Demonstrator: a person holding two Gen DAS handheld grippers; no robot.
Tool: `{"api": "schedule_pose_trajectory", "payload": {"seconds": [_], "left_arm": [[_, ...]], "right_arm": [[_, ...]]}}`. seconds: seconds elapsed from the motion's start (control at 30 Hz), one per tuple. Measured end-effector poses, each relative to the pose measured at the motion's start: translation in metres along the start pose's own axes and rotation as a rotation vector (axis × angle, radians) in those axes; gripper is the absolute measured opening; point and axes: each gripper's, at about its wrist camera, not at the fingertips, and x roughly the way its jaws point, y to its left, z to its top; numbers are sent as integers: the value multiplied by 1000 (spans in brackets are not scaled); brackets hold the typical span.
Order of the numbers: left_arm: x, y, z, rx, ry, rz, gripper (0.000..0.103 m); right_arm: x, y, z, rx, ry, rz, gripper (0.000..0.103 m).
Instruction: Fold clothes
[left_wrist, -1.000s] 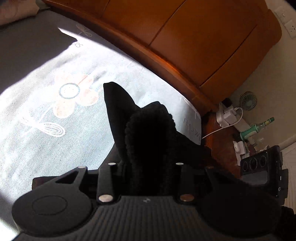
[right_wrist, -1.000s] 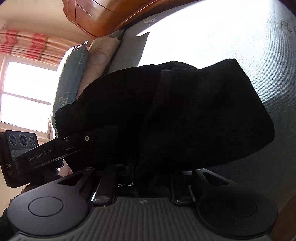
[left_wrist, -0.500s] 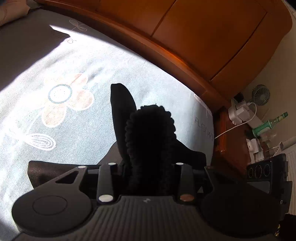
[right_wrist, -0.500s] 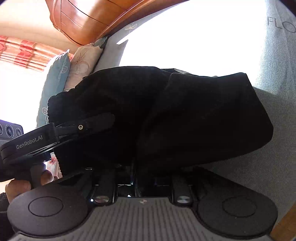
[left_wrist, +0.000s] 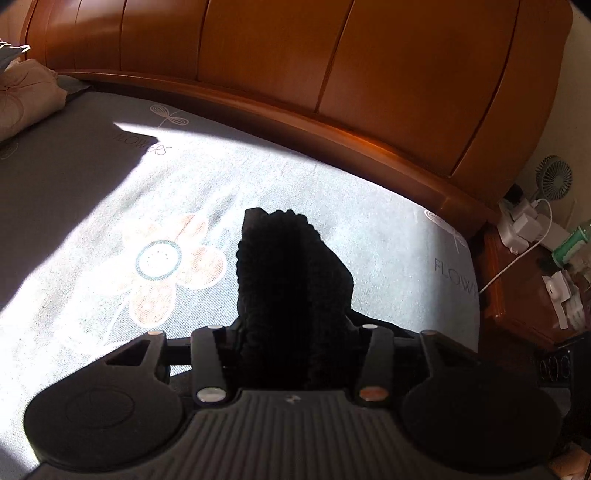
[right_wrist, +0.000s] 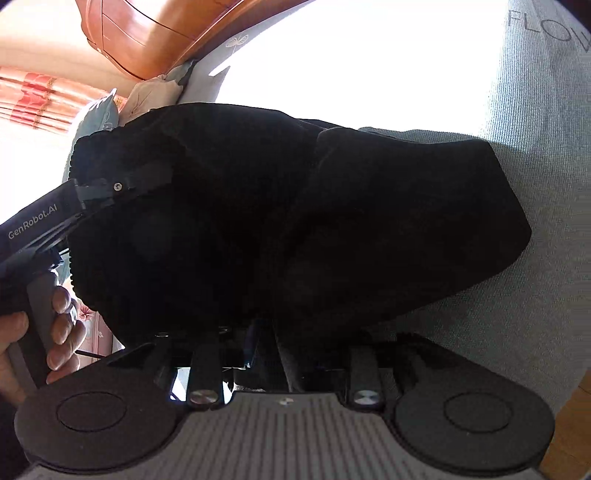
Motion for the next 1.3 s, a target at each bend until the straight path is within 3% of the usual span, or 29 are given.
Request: {"api": "schedule_pose_trajectory", "payload": {"seconds": [0.1, 0.17, 0.23, 0.4, 0.63, 0.87, 0.97, 1.0, 1.03, 1.07, 1.2, 1.23, 1.3], "left_arm": [[-10, 8, 9, 14, -51, 55, 52], [-17, 13, 15, 23, -85, 92, 62], [-27, 19, 23, 15, -130, 116, 62], [-42, 22, 25, -39, -166, 77, 67], [-40, -14, -34, -6, -46, -39, 67], [-36, -60, -113, 82, 91, -113, 67], [-36, -74, -134, 108, 123, -124, 67], [-35, -76, -138, 105, 131, -126, 67], [-35, -76, -138, 94, 136, -130, 67], [-35, -76, -139, 82, 138, -137, 67], [-38, -72, -136, 43, 137, -152, 67], [-39, -71, -135, 39, 139, -155, 67], [-39, -70, -135, 31, 143, -158, 67]], "right_arm": [[4, -3, 1, -2, 12, -12, 42], [7, -4, 2, 0, 17, -15, 43], [10, -4, 3, 7, 21, -11, 43], [13, -5, 7, 18, 31, 6, 46], [-28, -39, -9, 98, 7, 58, 60], [-55, -99, -10, 444, -117, 147, 64], [-53, -108, -3, 499, -158, 146, 64], [-51, -108, -1, 501, -162, 138, 58], [-48, -105, 3, 485, -159, 117, 34], [-45, -102, 7, 464, -155, 93, 26], [-62, -66, 25, 222, -230, -19, 10], [-69, -55, 29, 146, -256, -40, 8], [-72, -54, 29, 108, -248, -83, 8]]}}
